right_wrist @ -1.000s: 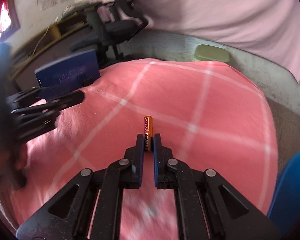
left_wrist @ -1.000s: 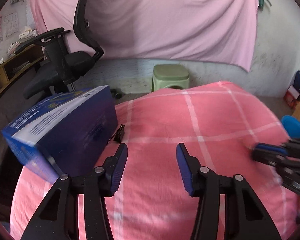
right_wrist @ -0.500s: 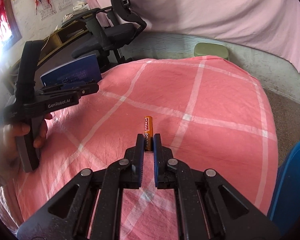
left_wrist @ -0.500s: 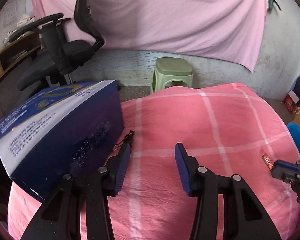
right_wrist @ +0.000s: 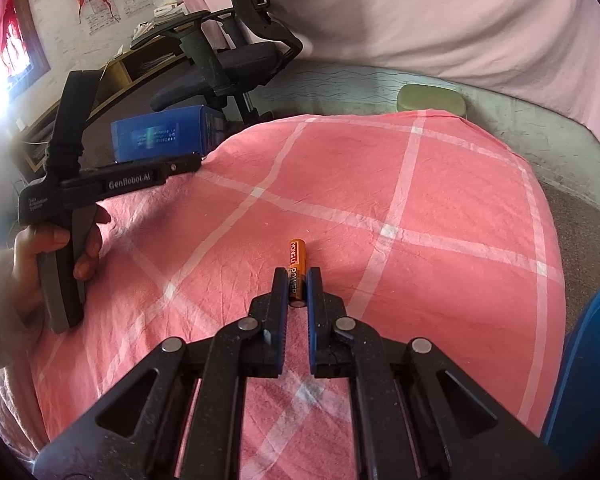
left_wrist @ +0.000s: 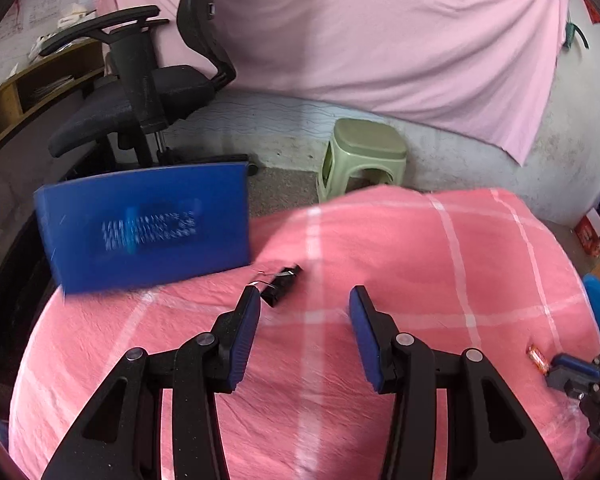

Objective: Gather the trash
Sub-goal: 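Grasp the orange battery with right gripper while left grasps the black binder clip, then carry the orange battery and black binder clip over the blue basin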

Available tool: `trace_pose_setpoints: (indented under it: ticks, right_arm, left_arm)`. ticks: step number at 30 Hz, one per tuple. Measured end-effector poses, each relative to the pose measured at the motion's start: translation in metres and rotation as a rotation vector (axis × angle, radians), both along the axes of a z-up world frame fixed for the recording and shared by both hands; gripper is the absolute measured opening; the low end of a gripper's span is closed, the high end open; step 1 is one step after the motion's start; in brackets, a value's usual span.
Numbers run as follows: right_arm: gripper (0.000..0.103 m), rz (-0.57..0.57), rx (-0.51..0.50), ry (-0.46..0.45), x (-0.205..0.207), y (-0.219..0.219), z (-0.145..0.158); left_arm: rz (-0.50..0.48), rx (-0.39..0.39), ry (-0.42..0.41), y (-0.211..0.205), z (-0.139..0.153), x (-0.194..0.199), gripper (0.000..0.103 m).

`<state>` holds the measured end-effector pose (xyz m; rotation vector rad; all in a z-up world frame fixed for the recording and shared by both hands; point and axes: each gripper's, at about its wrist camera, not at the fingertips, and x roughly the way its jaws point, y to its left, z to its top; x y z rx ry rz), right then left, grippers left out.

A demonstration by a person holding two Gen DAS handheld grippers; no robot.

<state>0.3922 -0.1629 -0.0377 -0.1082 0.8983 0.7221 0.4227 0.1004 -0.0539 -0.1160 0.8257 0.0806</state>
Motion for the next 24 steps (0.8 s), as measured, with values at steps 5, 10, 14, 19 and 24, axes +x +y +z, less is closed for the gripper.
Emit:
trace_pose_setpoints:
  ticks: [5,10,14,19,24]
  right_arm:
    - [0.03,0.004,-0.002,0.0,-0.001,0.0,0.0]
    - [0.03,-0.003,-0.009,0.009,0.003,0.006,-0.002]
    - [0.03,-0.015,-0.004,0.02,0.007,0.012,-0.002]
    - [0.03,-0.028,-0.021,0.017,0.007,0.021,-0.003]
    - [0.03,-0.054,-0.016,0.013,0.004,0.021,-0.003]
  left_arm:
    - [-0.02,0.021,0.038,0.012,-0.003,0.016,0.042]
    - [-0.054,-0.045,0.075,0.024,-0.012,0.026,0.039]
    - [-0.072,-0.063,0.075,0.023,-0.014,0.025,0.023]
    - [-0.086,-0.063,0.069,0.019,-0.013,0.02,0.023]
    - [-0.11,-0.094,0.04,0.009,-0.006,-0.001,0.023]
